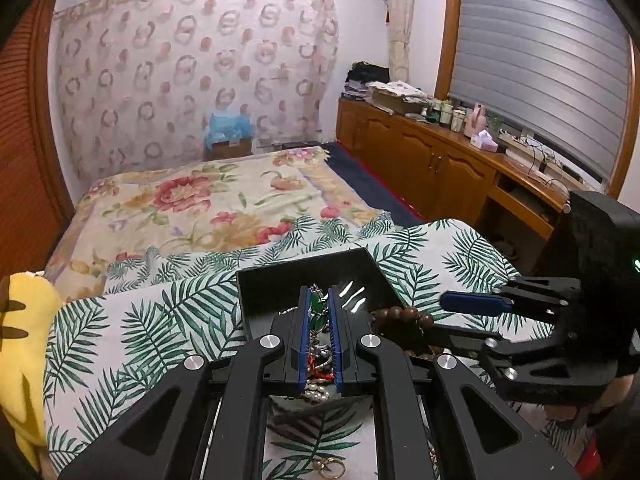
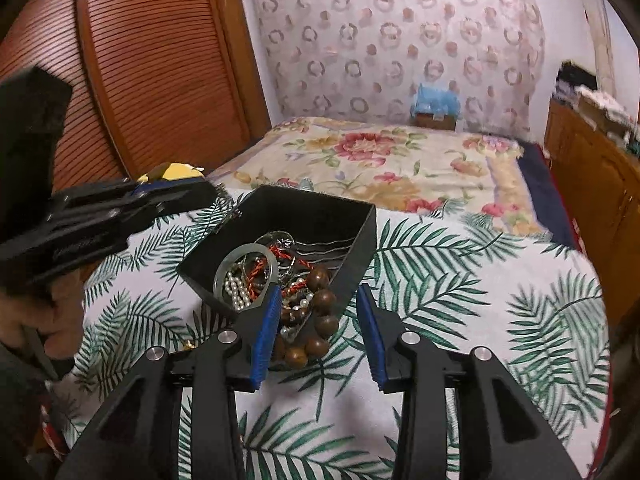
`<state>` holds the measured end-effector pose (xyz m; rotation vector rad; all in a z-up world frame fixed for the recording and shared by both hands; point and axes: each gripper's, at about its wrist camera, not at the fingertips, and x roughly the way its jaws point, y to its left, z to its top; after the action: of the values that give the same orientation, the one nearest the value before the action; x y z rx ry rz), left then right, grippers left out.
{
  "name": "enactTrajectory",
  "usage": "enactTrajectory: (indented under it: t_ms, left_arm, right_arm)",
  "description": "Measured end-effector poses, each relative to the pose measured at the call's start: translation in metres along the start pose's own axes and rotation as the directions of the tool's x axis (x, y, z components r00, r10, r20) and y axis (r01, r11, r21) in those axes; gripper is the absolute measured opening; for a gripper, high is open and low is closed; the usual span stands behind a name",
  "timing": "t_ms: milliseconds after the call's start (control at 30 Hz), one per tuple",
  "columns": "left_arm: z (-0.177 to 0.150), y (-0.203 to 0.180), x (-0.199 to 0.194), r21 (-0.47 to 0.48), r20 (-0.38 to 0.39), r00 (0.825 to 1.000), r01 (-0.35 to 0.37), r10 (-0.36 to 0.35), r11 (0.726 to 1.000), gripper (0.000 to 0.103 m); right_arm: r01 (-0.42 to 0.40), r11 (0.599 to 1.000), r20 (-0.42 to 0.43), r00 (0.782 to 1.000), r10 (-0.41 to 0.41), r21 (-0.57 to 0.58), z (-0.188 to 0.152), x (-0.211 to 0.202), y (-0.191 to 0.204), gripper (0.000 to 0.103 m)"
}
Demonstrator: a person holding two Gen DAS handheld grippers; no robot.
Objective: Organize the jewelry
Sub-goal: 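Lower the bead bracelet and green-stone chain into the black box and release, then grasp the gold ring with the left tool while the right tool grasps the gold charm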
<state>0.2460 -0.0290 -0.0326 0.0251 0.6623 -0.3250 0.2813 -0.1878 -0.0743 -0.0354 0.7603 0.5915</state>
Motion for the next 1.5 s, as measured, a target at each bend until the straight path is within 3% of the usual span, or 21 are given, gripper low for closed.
enactTrajectory:
  t_ms: [33, 100, 200, 400, 733, 833, 933, 1000, 1200, 1433, 1500]
  left_arm:
    - [-0.001, 0.0, 0.0, 0.0, 0.0, 1.0, 0.001, -0.001, 1.0, 0.008]
    - [-0.002, 0.001, 0.001, 0.0, -0.001, 1.0, 0.001, -0.001, 1.0, 0.008]
    - [-0.005, 0.002, 0.002, 0.0, -0.002, 1.0, 0.004, -0.004, 1.0, 0.008]
    - [-0.01, 0.009, 0.005, -0.013, -0.006, 1.0, 0.01, -0.01, 1.0, 0.008]
    - [-0.002, 0.015, 0.011, -0.022, 0.009, 1.0, 0.023, -0.023, 0.999, 0.009]
    - [0.001, 0.019, 0.007, -0.032, 0.019, 0.999, 0.028, -0.028, 0.999, 0.009]
    - [-0.002, 0.023, 0.002, -0.035, 0.016, 0.999, 0.03, -0.029, 0.999, 0.013]
    - [-0.006, 0.023, -0.003, -0.027, 0.014, 1.0, 0.021, -0.02, 0.999, 0.02]
    - [-0.038, 0.016, -0.022, 0.034, -0.01, 1.0, -0.003, 0.003, 0.999, 0.023]
    - [-0.084, 0.01, -0.02, 0.028, -0.111, 0.993, 0.031, -0.027, 0.999, 0.024]
    - [-0.094, 0.006, -0.016, 0.033, -0.138, 0.99, 0.039, -0.034, 0.999, 0.032]
  right_arm:
    - [0.0, 1.0, -0.008, 1.0, 0.0, 0.01, 0.001, 0.004, -0.002, 0.041]
    - [0.006, 1.0, -0.023, 1.0, -0.006, 0.012, 0.003, 0.009, -0.003, 0.025]
    - [0.003, 1.0, -0.044, 0.999, -0.003, 0.001, 0.003, 0.013, -0.003, 0.015]
    - [0.034, 0.997, -0.012, 0.999, -0.035, -0.072, 0.008, 0.005, 0.007, 0.015]
    - [-0.026, 0.995, 0.083, 0.996, 0.034, -0.095, 0.047, 0.007, 0.016, 0.016]
    - [-0.024, 0.996, 0.092, 0.995, 0.032, -0.085, 0.049, 0.008, 0.014, 0.025]
    - [-0.036, 0.996, 0.097, 0.994, 0.044, -0.083, 0.048, 0.002, 0.014, 0.025]
    - [-0.031, 0.995, 0.103, 0.994, 0.041, -0.098, 0.042, -0.007, 0.017, 0.025]
    - [-0.03, 0.99, 0.056, 0.998, 0.038, -0.134, 0.003, -0.027, 0.028, 0.025]
    - [-0.054, 0.983, -0.053, 0.998, 0.045, -0.173, -0.051, -0.026, 0.048, 0.025]
    - [-0.06, 0.98, -0.086, 0.995, 0.044, -0.19, -0.062, -0.021, 0.053, 0.025]
